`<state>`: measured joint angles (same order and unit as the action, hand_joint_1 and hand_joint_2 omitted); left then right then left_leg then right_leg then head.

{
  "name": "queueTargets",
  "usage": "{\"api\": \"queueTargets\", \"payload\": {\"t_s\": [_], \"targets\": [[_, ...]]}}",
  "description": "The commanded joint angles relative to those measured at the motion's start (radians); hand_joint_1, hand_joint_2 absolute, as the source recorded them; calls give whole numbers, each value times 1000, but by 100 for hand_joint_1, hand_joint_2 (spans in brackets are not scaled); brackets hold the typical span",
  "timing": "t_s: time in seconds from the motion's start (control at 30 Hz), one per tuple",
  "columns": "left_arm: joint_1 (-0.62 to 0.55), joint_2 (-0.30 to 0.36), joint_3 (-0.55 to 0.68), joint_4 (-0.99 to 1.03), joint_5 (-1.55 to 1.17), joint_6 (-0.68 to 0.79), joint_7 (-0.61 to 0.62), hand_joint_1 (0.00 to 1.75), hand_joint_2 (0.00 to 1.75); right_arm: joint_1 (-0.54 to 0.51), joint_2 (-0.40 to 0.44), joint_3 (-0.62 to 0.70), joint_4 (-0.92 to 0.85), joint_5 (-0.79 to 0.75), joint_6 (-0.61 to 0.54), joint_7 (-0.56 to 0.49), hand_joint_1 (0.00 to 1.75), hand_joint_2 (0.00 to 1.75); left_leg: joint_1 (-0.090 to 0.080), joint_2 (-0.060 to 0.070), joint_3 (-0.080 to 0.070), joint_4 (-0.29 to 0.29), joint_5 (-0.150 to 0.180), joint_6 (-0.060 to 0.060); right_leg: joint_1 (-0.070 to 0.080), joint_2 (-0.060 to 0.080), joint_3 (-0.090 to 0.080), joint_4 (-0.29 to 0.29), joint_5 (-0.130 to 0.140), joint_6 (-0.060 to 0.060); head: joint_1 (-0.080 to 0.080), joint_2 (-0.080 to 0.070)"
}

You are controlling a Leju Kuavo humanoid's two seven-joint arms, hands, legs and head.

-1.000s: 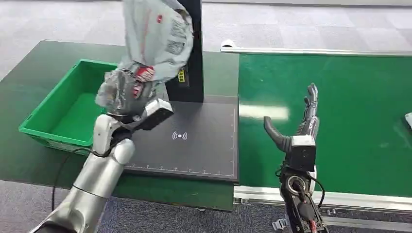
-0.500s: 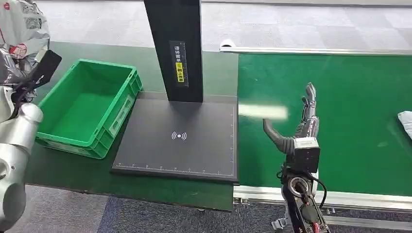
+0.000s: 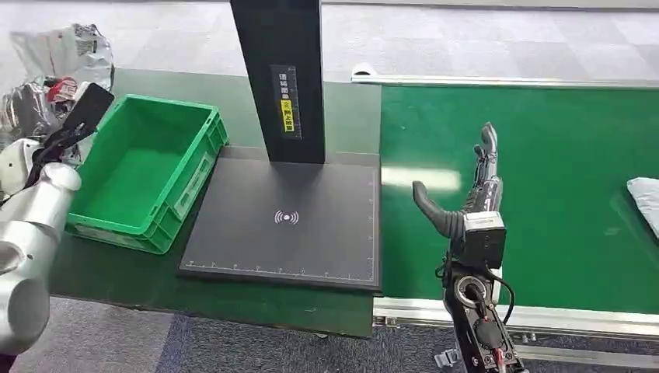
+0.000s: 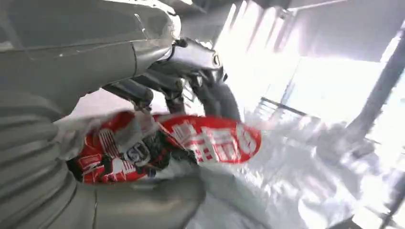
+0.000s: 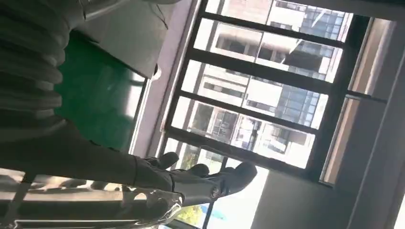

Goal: Moved the parcel from conveyor to table for the left to box.

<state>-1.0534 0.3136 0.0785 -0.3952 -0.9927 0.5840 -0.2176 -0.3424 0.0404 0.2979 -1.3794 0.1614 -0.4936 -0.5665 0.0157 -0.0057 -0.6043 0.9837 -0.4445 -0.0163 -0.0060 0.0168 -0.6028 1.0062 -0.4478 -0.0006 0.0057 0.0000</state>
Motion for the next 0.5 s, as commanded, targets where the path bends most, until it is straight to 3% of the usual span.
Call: {"api": "queueTargets", "payload": {"t_s": [0.03, 0.07, 0.37, 0.5], "targets": [[-70, -91, 85, -20, 107, -42, -117, 89, 175, -31, -20, 4, 66, -12, -16, -8, 0, 175, 0, -3, 1, 0, -1, 1, 1, -5, 3, -1, -2, 1, 0, 0], [-68, -90, 76, -27, 106, -38, -114, 0, 175, -31, -21, 3, 67, -13, -16, -8, 0, 175, 1, -3, 0, 0, 0, 1, 1, -4, 2, -1, -1, 0, 0, 0], [-56, -79, 40, -13, 100, -39, -82, 0, 175, -35, -18, 9, 78, -14, -17, -12, 0, 175, 0, 0, 1, 0, 0, 1, 0, -2, 2, -1, 0, 0, 0, 0], [11, -150, 107, -118, 349, -148, -257, 0, 175, -28, -25, 9, 81, -35, 9, 0, 0, 175, 0, -2, 3, -1, 0, 1, 0, -4, 4, -2, -1, 1, 0, 0]]}}
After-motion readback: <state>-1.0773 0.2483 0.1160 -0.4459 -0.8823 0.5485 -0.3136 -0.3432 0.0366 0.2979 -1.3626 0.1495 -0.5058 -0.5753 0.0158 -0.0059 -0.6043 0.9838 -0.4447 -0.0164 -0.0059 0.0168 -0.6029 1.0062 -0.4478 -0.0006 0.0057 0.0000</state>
